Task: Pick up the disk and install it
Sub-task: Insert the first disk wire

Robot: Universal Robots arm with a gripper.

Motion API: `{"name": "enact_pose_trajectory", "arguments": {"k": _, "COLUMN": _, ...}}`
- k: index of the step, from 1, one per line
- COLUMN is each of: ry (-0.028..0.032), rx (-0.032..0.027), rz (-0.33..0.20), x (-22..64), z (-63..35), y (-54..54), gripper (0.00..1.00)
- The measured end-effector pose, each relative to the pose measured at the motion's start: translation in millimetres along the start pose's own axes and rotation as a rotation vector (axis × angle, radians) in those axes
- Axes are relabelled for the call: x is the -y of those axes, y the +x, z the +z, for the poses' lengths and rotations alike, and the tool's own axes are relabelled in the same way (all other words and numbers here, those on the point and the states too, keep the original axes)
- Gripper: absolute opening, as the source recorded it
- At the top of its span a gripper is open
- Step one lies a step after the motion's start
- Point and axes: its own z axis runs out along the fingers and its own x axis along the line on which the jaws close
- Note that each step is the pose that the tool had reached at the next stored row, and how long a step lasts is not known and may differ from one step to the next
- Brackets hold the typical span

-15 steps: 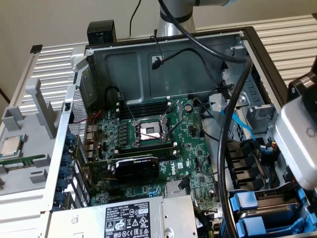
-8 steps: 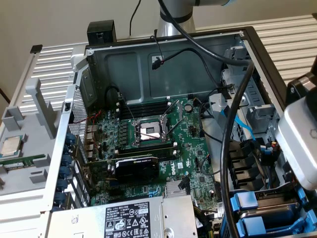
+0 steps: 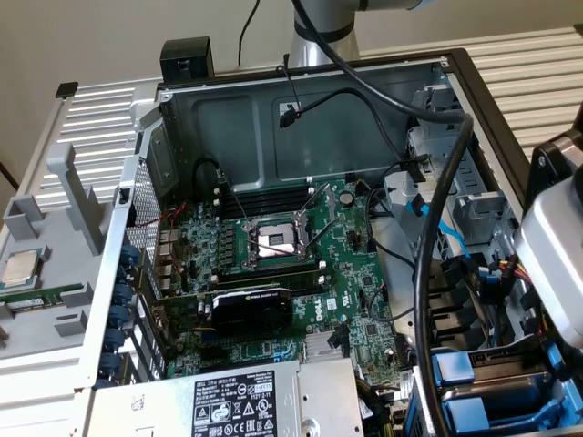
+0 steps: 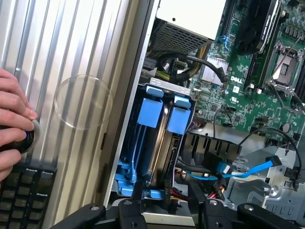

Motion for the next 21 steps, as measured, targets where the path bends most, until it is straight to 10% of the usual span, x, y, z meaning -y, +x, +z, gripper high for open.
{"name": "enact_pose_trajectory", "arguments": {"k": 15, "ry": -0.0688, "rx": 0.0332, "rz": 0.021, "x": 8.7, "z": 9.1, "y": 4.8, "gripper": 0.4}}
{"name": "enact_pose_trajectory", "arguments": {"k": 21, "ry": -0.0945, "rx": 0.0555, "rz": 0.031, "x": 14.9, "z": 12.4, "y": 8.5, "gripper": 0.4}}
